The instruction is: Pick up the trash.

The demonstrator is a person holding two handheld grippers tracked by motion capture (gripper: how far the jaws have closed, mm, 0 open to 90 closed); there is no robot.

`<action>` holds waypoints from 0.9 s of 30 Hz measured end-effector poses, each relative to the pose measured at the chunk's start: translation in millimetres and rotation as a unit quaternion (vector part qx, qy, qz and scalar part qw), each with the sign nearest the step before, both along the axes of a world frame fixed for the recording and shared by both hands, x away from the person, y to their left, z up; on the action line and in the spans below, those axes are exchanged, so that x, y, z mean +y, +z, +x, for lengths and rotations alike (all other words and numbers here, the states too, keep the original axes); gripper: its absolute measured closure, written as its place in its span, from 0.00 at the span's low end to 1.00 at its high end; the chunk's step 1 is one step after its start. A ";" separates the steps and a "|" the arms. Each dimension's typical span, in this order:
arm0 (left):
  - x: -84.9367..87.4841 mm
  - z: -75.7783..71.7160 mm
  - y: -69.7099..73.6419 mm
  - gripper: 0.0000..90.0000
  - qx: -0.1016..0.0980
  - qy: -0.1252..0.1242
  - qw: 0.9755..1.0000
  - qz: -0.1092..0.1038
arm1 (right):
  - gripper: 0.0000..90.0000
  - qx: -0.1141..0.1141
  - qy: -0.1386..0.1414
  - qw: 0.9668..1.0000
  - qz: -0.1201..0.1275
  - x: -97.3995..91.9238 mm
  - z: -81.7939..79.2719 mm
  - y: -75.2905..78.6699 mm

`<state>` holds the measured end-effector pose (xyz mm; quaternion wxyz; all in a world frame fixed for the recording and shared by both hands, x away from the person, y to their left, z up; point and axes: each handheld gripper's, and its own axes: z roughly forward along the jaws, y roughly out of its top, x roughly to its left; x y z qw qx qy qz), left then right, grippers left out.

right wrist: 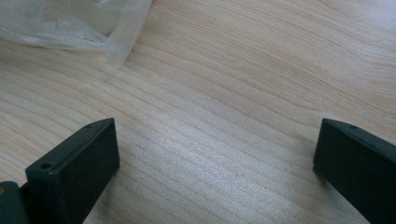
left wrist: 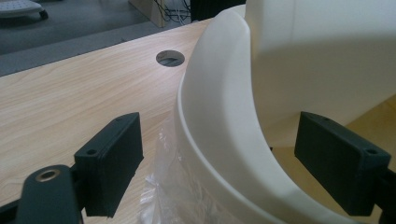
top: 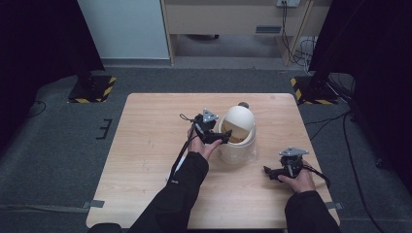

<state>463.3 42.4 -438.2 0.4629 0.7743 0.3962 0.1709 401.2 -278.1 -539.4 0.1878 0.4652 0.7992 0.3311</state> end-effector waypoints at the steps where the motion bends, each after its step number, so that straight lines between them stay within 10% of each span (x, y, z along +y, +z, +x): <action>1: 0.0 0.2 0.3 0.17 -0.001 -0.003 1.000 0.000 | 0.01 0.000 0.000 1.000 0.000 0.1 0.0 0.0; 11: 22.0 -20.8 21.4 0.19 -0.024 -0.031 0.999 0.002 | 0.01 -0.001 0.001 1.000 0.000 -0.1 0.1 -0.1; 19: 67.6 -46.4 42.7 0.19 -0.050 -0.024 0.998 -0.003 | 0.01 -0.001 0.001 1.000 0.000 -0.1 0.1 -0.1; 27: 116.1 -66.3 34.6 0.22 -0.042 0.005 0.999 0.000 | 0.01 0.000 -0.001 1.000 0.001 0.1 0.0 -0.1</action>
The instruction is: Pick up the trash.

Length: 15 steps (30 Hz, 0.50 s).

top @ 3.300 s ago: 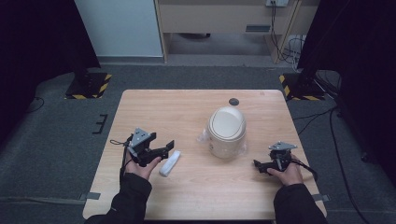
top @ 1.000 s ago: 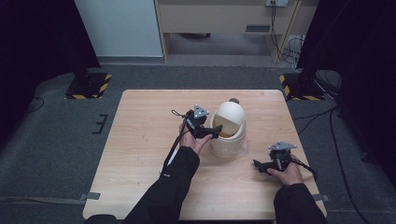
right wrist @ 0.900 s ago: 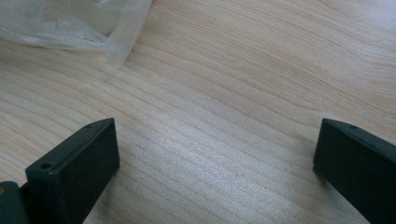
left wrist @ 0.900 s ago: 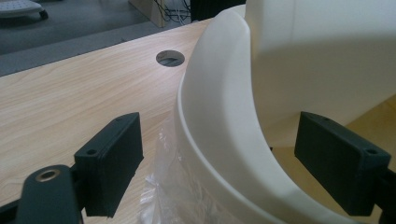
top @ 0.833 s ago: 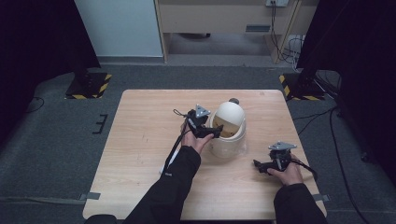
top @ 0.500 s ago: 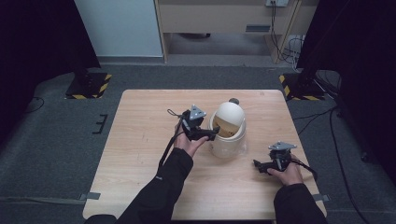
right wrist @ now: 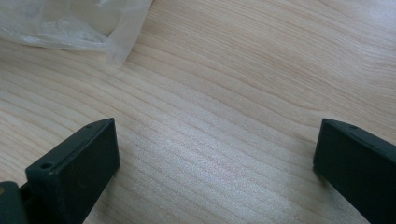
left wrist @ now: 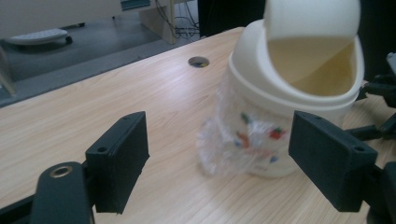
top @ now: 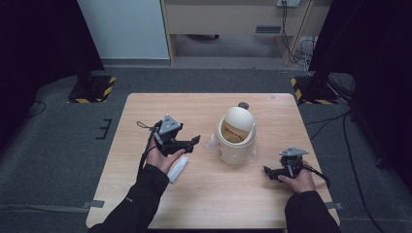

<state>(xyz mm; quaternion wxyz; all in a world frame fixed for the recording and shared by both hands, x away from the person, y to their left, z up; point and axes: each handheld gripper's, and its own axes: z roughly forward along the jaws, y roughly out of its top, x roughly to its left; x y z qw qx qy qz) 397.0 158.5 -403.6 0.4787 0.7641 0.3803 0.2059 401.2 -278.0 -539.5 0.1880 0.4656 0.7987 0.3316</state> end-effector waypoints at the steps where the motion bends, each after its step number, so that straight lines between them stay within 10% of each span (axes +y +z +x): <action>1: 5.2 -1.7 -2.5 0.22 0.003 0.004 1.000 -0.003 | 0.01 0.000 0.000 1.000 0.000 0.0 0.0 0.0; 15: 45.5 -8.4 -47.8 0.24 0.047 0.041 0.998 0.003 | 0.01 0.000 0.001 1.000 0.000 -0.1 0.0 0.0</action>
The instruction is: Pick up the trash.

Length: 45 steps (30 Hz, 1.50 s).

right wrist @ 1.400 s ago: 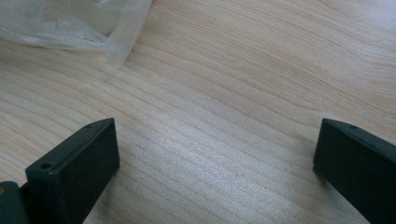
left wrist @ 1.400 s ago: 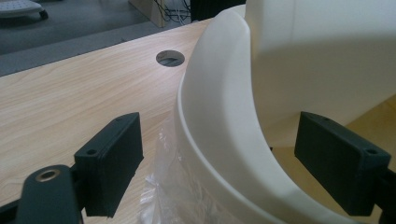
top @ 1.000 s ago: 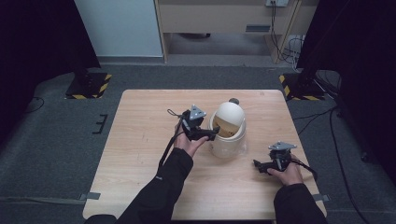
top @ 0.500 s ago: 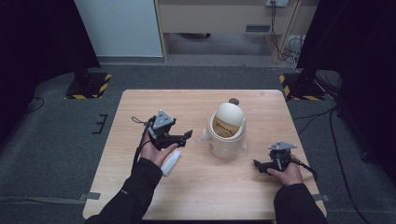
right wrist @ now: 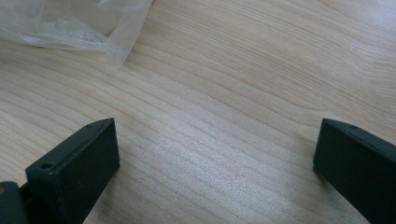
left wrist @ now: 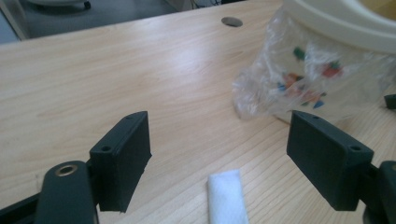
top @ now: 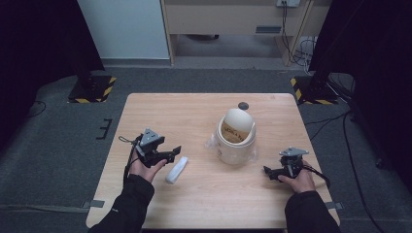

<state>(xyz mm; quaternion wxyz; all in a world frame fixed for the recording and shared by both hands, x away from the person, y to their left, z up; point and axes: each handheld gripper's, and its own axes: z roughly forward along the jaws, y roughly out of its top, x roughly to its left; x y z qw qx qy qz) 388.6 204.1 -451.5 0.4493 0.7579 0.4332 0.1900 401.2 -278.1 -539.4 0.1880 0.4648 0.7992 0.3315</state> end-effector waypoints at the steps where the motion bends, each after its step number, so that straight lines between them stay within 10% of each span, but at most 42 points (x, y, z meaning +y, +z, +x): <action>1: 0.3 1.3 -3.9 0.25 0.005 0.000 1.000 0.001 | 0.01 -0.001 0.000 1.000 0.000 0.0 0.1 -0.1; 23: -8.2 22.0 -52.9 0.42 0.097 -0.010 0.994 0.040 | 0.01 -0.001 0.001 1.000 0.000 0.2 0.1 0.0; 45: -25.4 20.6 -64.3 0.57 0.144 -0.031 0.987 0.070 | 0.01 -0.001 0.010 1.000 0.001 1.5 0.1 -0.1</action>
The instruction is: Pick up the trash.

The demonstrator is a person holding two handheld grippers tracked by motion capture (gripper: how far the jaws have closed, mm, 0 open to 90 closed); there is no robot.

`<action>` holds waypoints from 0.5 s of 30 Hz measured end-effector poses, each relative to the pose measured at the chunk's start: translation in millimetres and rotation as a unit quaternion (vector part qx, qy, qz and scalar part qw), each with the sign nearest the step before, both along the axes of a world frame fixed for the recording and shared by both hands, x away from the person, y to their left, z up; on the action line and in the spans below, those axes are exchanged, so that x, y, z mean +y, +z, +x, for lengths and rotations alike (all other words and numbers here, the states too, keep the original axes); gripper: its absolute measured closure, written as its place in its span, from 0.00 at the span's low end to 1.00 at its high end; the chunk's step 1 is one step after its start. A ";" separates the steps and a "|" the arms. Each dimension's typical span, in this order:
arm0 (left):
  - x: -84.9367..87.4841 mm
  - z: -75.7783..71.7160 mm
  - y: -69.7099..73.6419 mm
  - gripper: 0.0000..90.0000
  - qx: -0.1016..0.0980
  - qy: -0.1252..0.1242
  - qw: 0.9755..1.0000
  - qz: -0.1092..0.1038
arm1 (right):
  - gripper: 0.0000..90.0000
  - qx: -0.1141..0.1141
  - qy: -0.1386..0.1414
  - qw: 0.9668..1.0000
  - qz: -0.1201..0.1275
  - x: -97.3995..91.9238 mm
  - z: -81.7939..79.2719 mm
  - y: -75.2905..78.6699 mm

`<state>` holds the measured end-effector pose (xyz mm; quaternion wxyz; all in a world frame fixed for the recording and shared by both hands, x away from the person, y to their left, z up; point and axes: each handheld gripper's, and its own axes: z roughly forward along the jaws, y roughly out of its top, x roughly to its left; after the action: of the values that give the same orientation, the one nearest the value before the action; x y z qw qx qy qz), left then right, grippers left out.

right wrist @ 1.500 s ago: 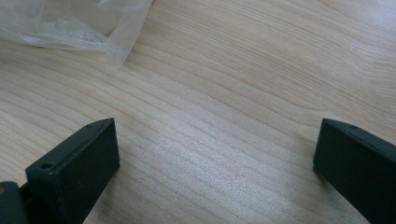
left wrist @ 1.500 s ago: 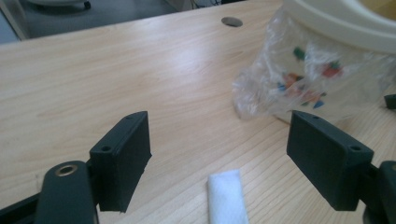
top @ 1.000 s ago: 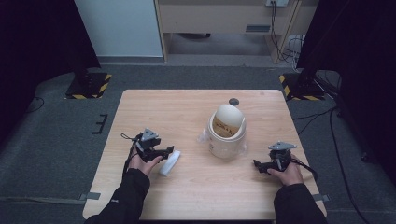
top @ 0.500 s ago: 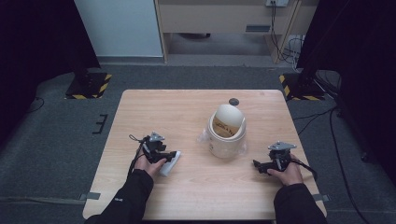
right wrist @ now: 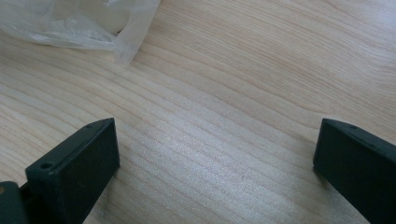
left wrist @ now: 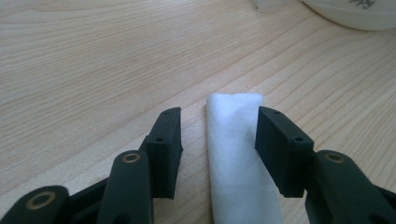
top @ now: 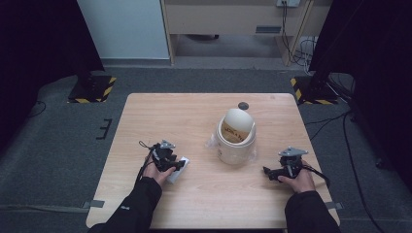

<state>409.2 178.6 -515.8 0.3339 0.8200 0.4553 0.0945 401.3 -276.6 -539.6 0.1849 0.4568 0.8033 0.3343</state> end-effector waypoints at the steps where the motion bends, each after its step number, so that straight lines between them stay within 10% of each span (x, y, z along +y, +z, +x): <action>1: -1.0 0.0 -0.6 0.57 0.003 -0.002 1.000 -0.001 | 0.01 0.000 0.000 1.000 0.000 0.0 0.0 0.0; 15: -16.6 -7.5 2.0 0.76 0.000 -0.020 0.999 0.040 | 0.01 0.001 0.004 1.000 0.000 0.4 -0.3 0.2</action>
<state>401.8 162.0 -513.7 0.3031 0.8414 0.4346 0.1060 401.0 -276.2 -539.4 0.1827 0.4541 0.8054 0.3341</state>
